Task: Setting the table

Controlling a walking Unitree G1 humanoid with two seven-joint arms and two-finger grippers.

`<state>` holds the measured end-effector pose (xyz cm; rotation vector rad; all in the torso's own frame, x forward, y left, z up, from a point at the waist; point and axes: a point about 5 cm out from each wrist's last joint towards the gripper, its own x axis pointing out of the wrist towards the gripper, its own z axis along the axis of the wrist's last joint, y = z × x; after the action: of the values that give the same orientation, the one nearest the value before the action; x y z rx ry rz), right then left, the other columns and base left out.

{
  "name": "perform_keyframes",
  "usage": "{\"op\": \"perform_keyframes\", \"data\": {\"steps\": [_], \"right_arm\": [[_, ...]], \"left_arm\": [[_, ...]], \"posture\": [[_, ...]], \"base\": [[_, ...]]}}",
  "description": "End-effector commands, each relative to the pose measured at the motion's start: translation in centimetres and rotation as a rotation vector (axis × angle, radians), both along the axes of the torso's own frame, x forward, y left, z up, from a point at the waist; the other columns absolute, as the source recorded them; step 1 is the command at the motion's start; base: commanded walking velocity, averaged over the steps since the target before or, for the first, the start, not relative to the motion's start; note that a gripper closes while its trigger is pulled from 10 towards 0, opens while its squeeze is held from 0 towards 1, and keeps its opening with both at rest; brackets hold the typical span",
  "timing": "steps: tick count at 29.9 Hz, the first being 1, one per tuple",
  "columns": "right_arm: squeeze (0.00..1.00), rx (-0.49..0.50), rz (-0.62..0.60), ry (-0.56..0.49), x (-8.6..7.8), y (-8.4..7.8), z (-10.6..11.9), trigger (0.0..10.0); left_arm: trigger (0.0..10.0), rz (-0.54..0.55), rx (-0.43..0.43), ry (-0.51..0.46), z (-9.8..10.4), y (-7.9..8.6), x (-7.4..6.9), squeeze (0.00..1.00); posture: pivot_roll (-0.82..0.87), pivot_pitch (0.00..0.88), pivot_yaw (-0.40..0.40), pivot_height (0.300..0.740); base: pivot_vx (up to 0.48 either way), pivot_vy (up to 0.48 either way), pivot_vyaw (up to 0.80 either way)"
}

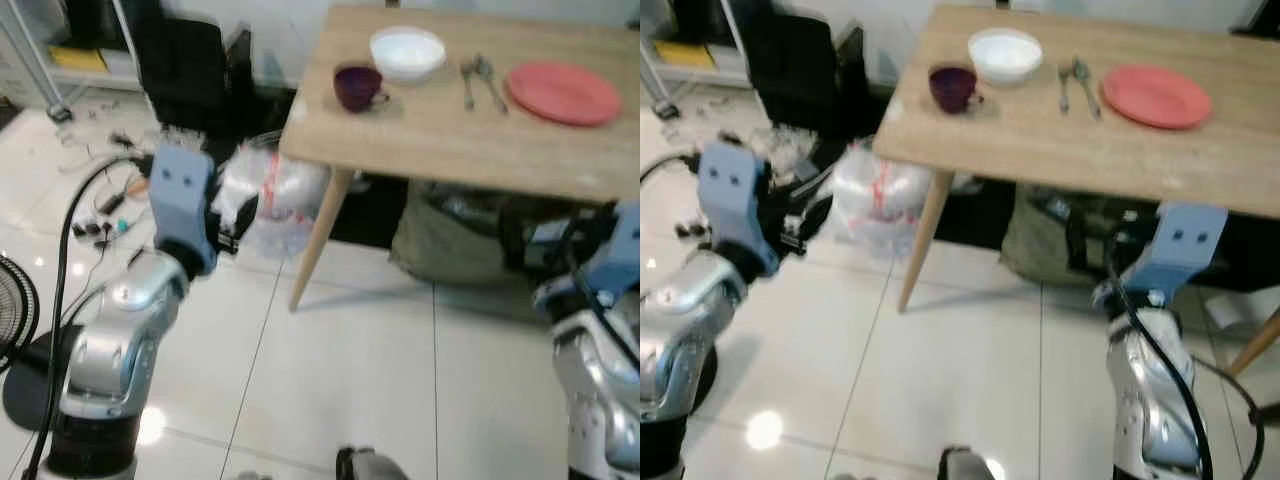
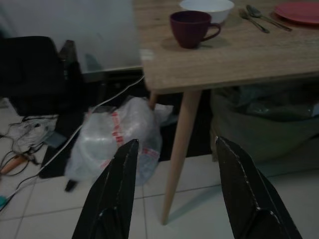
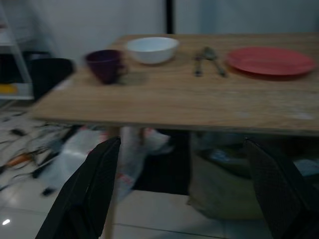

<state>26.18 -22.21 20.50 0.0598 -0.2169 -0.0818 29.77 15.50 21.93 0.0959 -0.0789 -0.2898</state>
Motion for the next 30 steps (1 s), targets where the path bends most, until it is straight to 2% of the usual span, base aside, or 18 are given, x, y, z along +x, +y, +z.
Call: {"op": "perform_keyframes", "data": {"steps": [1,30], "right_arm": [[0.0,0.011,-0.005,0.009,-0.14,-0.07,-0.3,10.0],[0.0,0.004,-0.012,0.02,-0.23,-0.28,-0.48,10.0]], "left_arm": [[10.0,0.006,0.006,0.011,-0.27,0.21,0.01,0.0],[10.0,-0.007,0.001,0.008,-0.22,-0.14,0.14,0.0]], "posture": [[-0.14,0.061,0.077,0.74],[-0.15,0.068,0.075,0.74]], "base": [[-0.334,0.0,0.0],[-0.334,0.0,0.0]]}}
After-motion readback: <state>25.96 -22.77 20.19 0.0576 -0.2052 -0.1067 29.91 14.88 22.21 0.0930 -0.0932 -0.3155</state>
